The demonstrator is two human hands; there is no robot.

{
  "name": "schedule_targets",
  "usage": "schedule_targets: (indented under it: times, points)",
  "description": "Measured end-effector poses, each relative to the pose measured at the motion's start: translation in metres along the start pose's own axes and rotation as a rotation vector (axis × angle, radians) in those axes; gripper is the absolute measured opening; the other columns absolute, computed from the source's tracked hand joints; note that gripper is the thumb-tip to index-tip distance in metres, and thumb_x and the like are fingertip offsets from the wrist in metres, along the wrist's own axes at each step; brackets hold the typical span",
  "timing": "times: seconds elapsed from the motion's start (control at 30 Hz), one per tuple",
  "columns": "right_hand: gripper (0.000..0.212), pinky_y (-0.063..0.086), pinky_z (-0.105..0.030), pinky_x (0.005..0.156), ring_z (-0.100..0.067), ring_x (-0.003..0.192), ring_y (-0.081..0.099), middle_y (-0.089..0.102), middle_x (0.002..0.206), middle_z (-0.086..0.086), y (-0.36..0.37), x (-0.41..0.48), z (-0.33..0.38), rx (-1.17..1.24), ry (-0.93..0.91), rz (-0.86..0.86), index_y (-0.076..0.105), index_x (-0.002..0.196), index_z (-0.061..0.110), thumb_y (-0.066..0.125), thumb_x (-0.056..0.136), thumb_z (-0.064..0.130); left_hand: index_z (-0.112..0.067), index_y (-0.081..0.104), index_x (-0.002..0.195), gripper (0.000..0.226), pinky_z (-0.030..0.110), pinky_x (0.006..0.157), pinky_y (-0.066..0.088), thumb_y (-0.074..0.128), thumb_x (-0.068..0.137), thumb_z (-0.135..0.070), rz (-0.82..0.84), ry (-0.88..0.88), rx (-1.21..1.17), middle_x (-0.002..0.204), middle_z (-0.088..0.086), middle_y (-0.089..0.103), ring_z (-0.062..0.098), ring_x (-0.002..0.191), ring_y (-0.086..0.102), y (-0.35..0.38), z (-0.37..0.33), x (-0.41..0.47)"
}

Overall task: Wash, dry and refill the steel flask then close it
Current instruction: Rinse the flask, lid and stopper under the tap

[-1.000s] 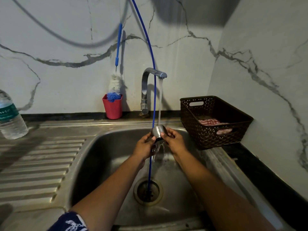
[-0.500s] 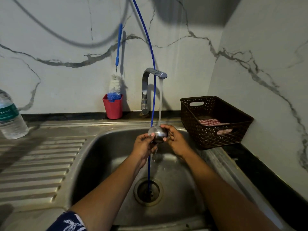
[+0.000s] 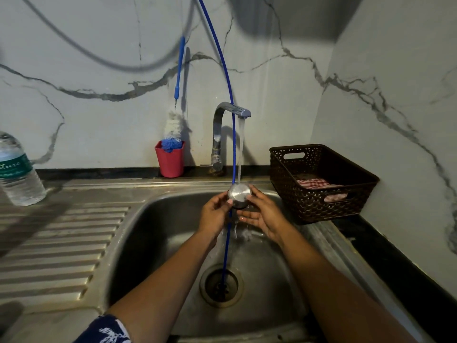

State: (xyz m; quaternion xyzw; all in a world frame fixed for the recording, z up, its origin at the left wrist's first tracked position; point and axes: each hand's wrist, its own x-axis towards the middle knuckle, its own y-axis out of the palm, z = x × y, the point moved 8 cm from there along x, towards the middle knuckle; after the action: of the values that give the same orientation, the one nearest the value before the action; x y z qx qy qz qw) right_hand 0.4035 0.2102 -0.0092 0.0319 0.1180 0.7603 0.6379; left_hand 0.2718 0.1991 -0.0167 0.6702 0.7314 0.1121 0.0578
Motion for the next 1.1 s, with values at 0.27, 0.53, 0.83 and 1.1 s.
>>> schedule_targets:
  times: [0.27,0.53,0.83,1.1]
  points:
    - [0.045,0.054,-0.031,0.084,-0.015,0.101,0.060,0.053,0.117,0.003,0.014,-0.003,0.009,0.005,-0.139,0.034,0.056,0.120,0.027,0.044,0.092,-0.007,-0.020,0.059,0.109,0.017,0.028,0.070,0.056,0.060,0.092,-0.016,-0.076,-0.107,-0.140,0.110,0.007,0.066,0.021,0.093,0.067,-0.008,0.010,0.002]
    - [0.039,0.054,-0.034,0.081,-0.025,0.101,0.061,0.057,0.118,-0.010,0.002,0.002,0.004,0.015,-0.123,-0.087,0.040,0.117,0.018,0.062,0.086,0.008,-0.013,0.052,0.116,0.032,0.033,0.078,0.055,0.063,0.087,-0.004,-0.059,-0.138,-0.290,0.115,0.012,0.064,0.025,0.099,0.065,-0.001,0.010,0.001]
    - [0.050,0.048,-0.036,0.098,-0.017,0.114,0.055,0.060,0.117,0.000,0.005,0.008,0.006,-0.151,-0.147,-0.003,0.052,0.114,0.022,0.069,0.075,-0.005,-0.008,0.051,0.131,0.056,0.021,0.084,0.054,0.062,0.080,0.014,0.059,0.060,-0.025,0.123,0.003,0.061,0.009,0.107,0.060,-0.011,-0.009,0.001]
    - [0.068,0.047,-0.018,0.086,-0.016,0.113,0.051,0.053,0.124,-0.006,-0.001,0.005,0.010,-0.273,-0.174,-0.033,0.041,0.128,0.006,0.070,0.070,-0.013,0.000,0.048,0.129,0.058,0.016,0.080,0.053,0.061,0.076,0.021,0.068,0.073,0.026,0.122,0.010,0.060,0.019,0.110,0.059,0.003,-0.004,0.002]
